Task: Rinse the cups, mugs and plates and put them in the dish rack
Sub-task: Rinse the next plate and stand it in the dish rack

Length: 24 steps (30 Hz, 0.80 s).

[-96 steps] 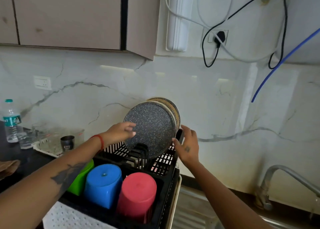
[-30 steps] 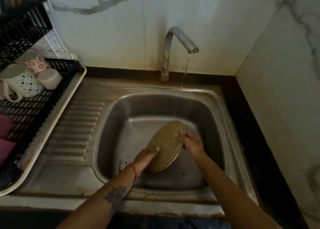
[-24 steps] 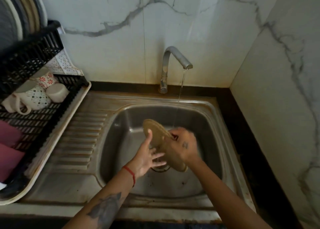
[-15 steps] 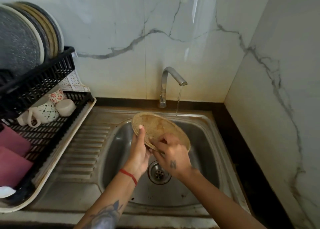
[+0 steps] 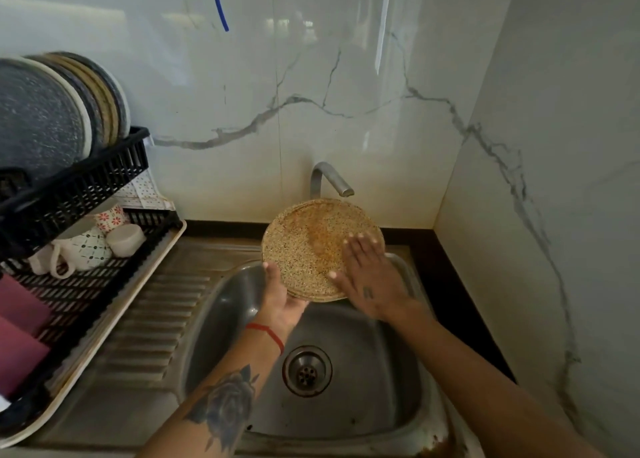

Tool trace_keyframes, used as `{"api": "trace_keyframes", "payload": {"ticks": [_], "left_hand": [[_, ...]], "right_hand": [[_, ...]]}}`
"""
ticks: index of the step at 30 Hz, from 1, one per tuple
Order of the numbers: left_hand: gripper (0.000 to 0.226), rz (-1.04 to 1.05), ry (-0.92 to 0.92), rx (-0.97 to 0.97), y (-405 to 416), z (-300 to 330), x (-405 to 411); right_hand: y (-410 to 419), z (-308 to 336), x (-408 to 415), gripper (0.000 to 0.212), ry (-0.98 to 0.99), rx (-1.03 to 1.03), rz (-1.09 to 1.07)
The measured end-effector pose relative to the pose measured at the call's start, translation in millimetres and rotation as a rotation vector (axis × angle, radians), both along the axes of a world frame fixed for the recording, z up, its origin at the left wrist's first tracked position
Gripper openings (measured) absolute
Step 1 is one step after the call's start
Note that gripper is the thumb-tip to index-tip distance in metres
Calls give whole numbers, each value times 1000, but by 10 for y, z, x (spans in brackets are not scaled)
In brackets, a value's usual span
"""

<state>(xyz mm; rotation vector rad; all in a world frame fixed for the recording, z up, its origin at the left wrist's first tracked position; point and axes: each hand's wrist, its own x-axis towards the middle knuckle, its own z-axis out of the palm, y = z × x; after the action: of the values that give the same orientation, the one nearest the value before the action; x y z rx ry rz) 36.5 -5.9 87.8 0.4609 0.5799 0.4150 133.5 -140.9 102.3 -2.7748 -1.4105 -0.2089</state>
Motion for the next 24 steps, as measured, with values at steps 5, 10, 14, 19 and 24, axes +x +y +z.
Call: {"api": "trace_keyframes", "payload": {"ticks": [5, 10, 14, 19, 24], "left_hand": [[72, -65, 94, 2, -87, -52, 161], [74, 2, 36, -18, 66, -122, 161], [71, 18, 17, 36, 83, -76, 165], [74, 8, 44, 8, 95, -52, 237], [71, 24, 233, 133, 144, -116, 267]], "right_hand": [[318, -70, -330, 60, -103, -144, 265], [-36, -157, 12, 57, -100, -128, 555], [-216, -73, 304, 66, -119, -78, 385], [237, -117, -147, 81, -148, -95, 211], [356, -241, -307, 75, -126, -87, 465]]}}
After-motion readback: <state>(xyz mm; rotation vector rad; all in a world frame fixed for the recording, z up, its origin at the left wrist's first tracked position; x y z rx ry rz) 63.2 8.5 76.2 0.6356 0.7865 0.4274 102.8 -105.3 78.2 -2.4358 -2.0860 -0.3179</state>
